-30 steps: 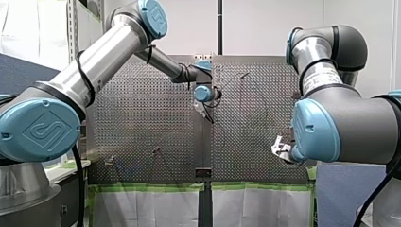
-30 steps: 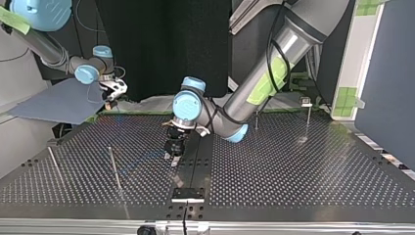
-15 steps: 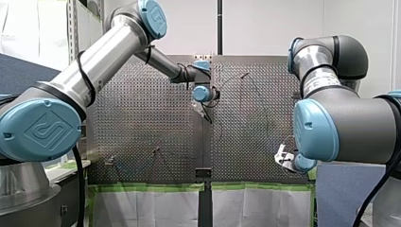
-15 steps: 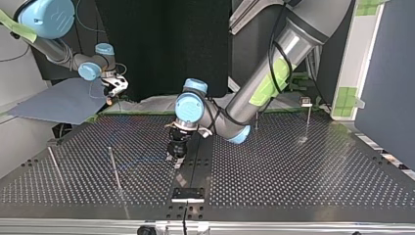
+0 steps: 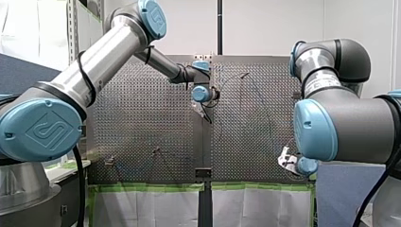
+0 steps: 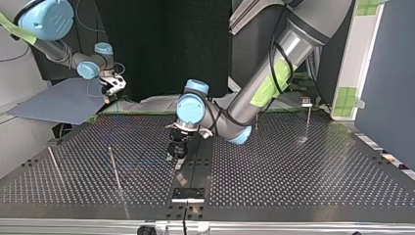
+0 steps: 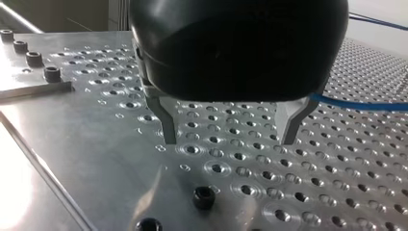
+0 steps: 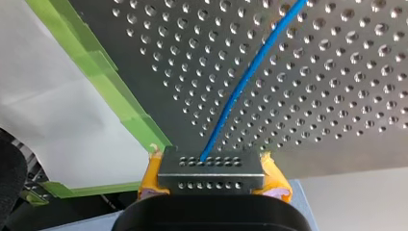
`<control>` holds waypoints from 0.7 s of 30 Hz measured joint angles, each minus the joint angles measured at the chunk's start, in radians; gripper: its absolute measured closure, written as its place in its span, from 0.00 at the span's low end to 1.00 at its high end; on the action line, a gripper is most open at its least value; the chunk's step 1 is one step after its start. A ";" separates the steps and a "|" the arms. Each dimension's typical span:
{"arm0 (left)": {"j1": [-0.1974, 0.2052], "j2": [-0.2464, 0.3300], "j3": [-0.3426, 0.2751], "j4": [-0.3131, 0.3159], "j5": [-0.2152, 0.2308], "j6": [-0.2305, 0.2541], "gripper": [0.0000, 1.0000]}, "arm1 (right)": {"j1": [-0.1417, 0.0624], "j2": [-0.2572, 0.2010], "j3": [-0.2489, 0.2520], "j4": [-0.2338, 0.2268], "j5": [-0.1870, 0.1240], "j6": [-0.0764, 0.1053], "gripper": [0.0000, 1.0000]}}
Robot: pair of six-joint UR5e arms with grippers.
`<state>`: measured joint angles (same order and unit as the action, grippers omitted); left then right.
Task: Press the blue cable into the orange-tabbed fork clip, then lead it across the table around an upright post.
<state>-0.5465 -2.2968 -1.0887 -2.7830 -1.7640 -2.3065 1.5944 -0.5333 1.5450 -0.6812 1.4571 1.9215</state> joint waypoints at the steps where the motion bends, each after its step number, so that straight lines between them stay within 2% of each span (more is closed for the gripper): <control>1: 0.001 0.000 0.000 0.000 0.002 0.000 0.01 | -0.002 0.007 -0.003 -0.005 0.001 0.001 1.00; 5: 0.005 0.000 0.000 0.001 0.007 0.000 0.01 | -0.005 0.042 -0.031 -0.001 0.003 0.003 1.00; 12: 0.009 0.001 0.000 0.003 0.010 -0.001 0.01 | -0.008 0.101 -0.069 0.046 0.039 -0.003 1.00; 21: 0.009 0.001 0.000 0.004 0.011 -0.003 0.01 | -0.009 0.115 -0.071 0.049 0.046 -0.002 1.00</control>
<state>-0.5374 -2.2956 -1.0887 -2.7792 -1.7526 -2.3094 1.5855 -0.4182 1.4737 -0.6318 1.5032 1.9195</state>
